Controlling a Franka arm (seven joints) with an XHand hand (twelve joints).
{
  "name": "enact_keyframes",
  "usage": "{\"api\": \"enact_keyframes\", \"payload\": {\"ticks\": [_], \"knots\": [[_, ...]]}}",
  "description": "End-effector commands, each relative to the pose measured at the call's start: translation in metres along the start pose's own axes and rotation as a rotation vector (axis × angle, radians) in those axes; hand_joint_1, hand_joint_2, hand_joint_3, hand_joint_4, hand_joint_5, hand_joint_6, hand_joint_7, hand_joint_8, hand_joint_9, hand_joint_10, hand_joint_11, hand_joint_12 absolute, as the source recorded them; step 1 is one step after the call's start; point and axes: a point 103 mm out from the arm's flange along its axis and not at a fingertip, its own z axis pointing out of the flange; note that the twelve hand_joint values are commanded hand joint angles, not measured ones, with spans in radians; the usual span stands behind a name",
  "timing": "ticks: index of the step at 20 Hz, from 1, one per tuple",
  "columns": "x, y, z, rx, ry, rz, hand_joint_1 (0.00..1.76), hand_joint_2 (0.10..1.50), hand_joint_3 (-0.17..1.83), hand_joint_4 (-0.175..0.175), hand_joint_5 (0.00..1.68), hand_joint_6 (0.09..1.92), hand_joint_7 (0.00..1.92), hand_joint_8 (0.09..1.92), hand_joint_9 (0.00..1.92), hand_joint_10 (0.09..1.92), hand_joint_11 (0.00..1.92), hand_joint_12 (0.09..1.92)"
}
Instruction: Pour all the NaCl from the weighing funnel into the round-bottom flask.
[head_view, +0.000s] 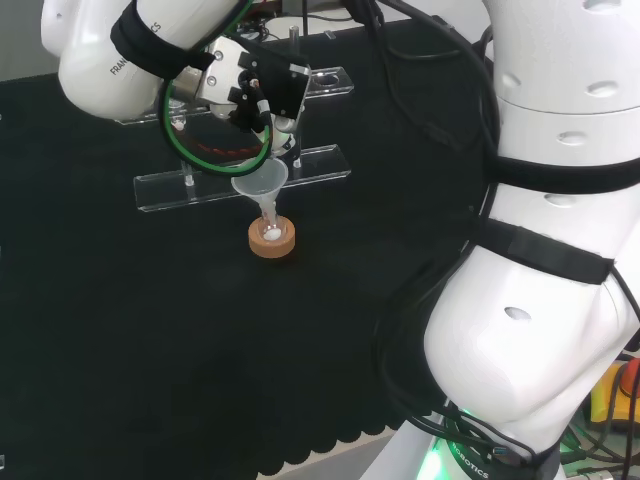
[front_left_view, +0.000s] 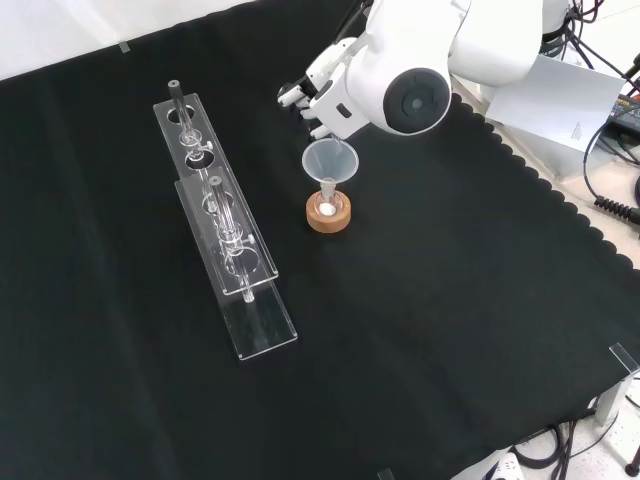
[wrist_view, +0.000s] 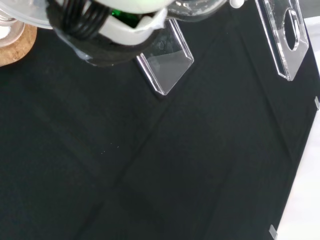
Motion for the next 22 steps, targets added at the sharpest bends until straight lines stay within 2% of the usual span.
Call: {"api": "enact_keyframes", "payload": {"ticks": [1,10,16,22], "knots": [[-0.003,-0.002,0.003,-0.007,0.02,0.005,1.07,0.74,0.67,0.175,1.08,1.0,1.11,0.7,1.12,0.4,0.75,1.1],[-0.006,-0.007,0.005,-0.005,0.073,0.023,1.07,0.74,0.67,0.175,1.08,1.01,1.11,0.7,1.12,0.4,0.75,1.1],[-0.013,-0.009,0.01,-0.013,0.158,0.036,1.07,0.74,0.67,0.175,1.08,1.01,1.11,0.7,1.12,0.4,0.75,1.1],[-0.021,-0.01,0.023,-0.033,0.205,0.045,1.07,0.74,0.67,0.175,1.08,1.01,1.11,0.7,1.12,0.4,0.75,1.1]]}}
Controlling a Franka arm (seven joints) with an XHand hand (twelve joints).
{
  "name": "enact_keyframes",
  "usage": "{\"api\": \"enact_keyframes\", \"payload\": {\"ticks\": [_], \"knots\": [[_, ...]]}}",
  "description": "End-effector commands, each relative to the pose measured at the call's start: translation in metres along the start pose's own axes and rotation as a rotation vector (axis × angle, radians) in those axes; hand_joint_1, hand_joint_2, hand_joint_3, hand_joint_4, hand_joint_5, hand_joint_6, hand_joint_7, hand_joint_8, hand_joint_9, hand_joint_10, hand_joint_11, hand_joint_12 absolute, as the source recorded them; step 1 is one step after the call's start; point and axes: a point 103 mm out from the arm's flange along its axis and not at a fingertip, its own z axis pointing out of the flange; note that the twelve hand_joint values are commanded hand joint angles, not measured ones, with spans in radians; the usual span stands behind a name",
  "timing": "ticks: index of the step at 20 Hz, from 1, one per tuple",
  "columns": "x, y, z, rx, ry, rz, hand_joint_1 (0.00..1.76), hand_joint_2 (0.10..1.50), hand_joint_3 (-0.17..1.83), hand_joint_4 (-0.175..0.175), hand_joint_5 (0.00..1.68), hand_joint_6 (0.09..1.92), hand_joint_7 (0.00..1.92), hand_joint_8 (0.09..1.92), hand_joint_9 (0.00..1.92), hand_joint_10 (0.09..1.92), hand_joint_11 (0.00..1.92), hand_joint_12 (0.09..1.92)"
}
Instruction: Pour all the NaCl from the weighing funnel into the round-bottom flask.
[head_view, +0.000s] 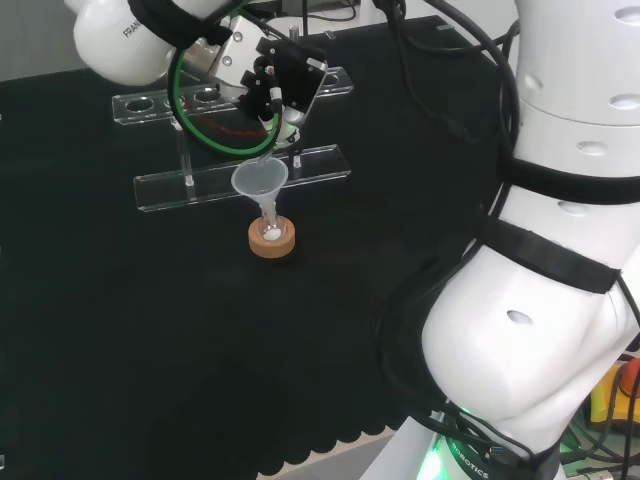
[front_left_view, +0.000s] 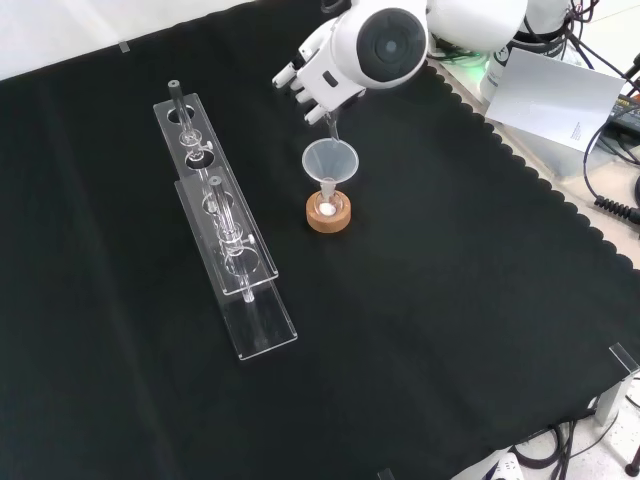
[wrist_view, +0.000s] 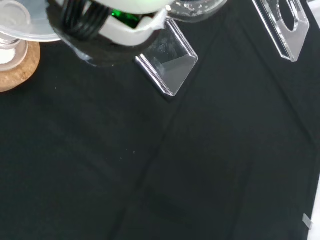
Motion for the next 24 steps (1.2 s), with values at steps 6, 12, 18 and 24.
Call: {"api": "enact_keyframes", "payload": {"ticks": [6,12,18,24], "knots": [[-0.014,-0.003,0.017,-0.029,0.144,0.013,1.07,0.74,0.67,0.175,1.08,1.01,1.11,0.7,1.12,0.4,0.75,1.1],[-0.025,0.0,0.034,-0.049,0.297,0.022,1.07,0.74,0.67,0.175,1.08,1.01,1.11,0.7,1.12,0.4,0.75,1.1],[-0.038,0.002,0.054,-0.055,0.346,0.045,1.07,0.74,0.67,0.175,1.08,1.01,1.11,0.7,1.12,0.4,0.75,1.1],[-0.044,0.008,0.071,-0.072,0.4,0.044,1.07,0.74,0.67,0.175,1.08,1.01,1.11,0.7,1.13,0.4,0.75,1.1]]}}
